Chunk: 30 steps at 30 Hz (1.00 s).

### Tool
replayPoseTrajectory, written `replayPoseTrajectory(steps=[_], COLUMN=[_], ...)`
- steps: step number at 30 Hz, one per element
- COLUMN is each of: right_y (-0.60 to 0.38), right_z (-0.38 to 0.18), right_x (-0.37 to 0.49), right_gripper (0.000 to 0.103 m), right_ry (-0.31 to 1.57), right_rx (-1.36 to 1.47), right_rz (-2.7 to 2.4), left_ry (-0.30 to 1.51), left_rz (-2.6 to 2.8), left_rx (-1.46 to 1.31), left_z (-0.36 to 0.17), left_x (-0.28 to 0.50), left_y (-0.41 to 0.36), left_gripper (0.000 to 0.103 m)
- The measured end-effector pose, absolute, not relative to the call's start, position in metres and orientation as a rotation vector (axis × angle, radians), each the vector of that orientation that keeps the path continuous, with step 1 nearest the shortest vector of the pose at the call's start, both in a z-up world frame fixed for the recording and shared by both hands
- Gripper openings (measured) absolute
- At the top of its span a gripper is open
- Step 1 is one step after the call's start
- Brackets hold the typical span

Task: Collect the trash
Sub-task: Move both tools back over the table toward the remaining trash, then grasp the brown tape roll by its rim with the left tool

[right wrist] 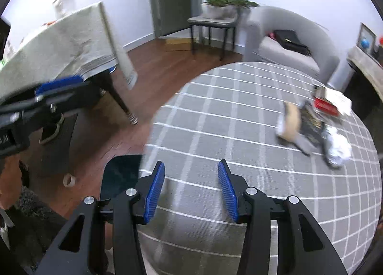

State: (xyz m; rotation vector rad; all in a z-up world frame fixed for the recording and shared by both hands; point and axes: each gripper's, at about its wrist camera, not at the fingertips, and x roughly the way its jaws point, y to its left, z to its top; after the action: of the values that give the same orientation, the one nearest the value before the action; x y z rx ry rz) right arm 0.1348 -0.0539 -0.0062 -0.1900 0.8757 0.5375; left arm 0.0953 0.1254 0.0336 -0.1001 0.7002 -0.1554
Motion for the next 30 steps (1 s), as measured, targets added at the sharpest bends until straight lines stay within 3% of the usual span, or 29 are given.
replayPoseTrajectory(steps=[8, 11, 24, 30], right_y=[-0.135, -0.16, -0.208, -0.21], right_z=[-0.001, 0.008, 0.004, -0.005], right_x=[0.151, 0.153, 0.184, 0.19], right_gripper=[0.054, 0.067, 0.068, 0.068], right_ry=[0.849, 0.812, 0.845, 0.856], right_rx=[-0.098, -0.096, -0.068, -0.065], right_rz=[0.413, 0.386, 0.358, 0.378], left_ry=[0.722, 0.732, 0.796, 0.812], left_rz=[-0.233, -0.262, -0.305, -0.308], left_rx=[-0.106, -0.123, -0.066, -0.056], left_z=[0.026, 0.021, -0.005, -0.015], left_x=[0.117, 0.127, 0.18, 0.197], left_y=[0.073, 0.056, -0.01, -0.025], left_gripper=[0.062, 0.062, 0.058, 0.049])
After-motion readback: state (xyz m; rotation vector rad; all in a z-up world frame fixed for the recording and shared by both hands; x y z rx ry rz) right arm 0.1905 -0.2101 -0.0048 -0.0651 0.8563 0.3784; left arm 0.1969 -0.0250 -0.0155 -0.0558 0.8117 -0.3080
